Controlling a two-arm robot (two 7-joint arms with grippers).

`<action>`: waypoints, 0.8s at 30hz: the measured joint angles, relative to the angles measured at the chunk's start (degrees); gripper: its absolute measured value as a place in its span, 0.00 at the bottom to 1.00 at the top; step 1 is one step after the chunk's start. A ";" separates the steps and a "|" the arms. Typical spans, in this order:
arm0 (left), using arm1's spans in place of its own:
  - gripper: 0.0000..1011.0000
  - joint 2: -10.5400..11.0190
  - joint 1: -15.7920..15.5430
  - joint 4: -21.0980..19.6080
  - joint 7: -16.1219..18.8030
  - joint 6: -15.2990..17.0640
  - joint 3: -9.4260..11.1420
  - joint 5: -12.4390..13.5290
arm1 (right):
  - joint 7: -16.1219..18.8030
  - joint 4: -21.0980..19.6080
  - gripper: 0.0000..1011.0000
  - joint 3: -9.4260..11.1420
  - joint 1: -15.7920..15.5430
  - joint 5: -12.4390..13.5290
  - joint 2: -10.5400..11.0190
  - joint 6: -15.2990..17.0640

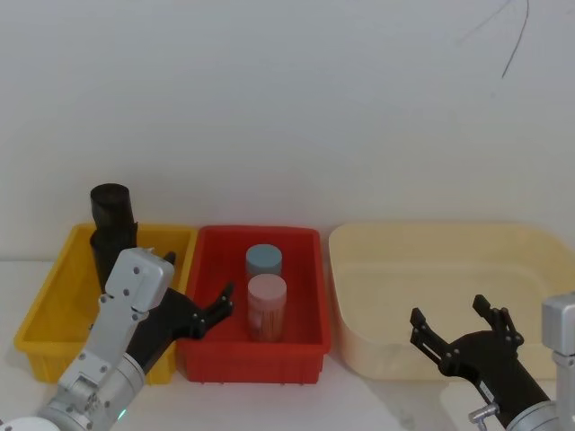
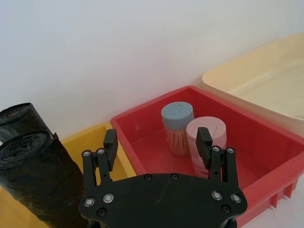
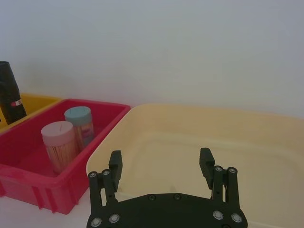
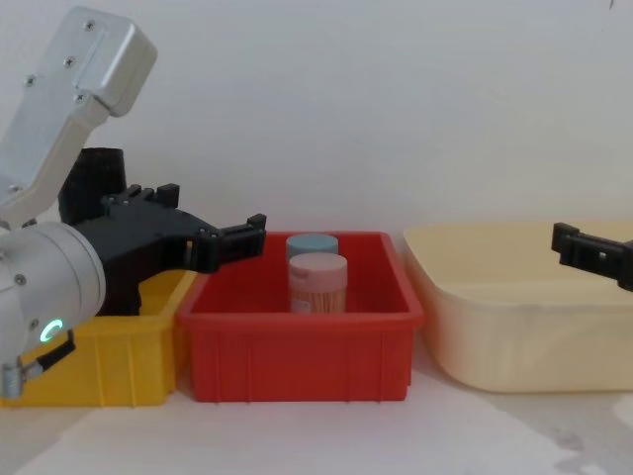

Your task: Pick up the garbage bag with the one hand and transfer it to the other hand.

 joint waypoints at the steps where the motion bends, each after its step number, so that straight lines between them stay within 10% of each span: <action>1: 0.99 0.00 0.00 0.00 0.00 0.00 0.00 0.00 | 0.00 0.00 0.99 0.00 0.00 0.00 0.00 0.00; 24: 0.99 0.00 0.00 0.00 0.00 0.00 0.00 0.00 | 0.00 0.00 0.99 0.00 0.00 0.00 0.00 0.00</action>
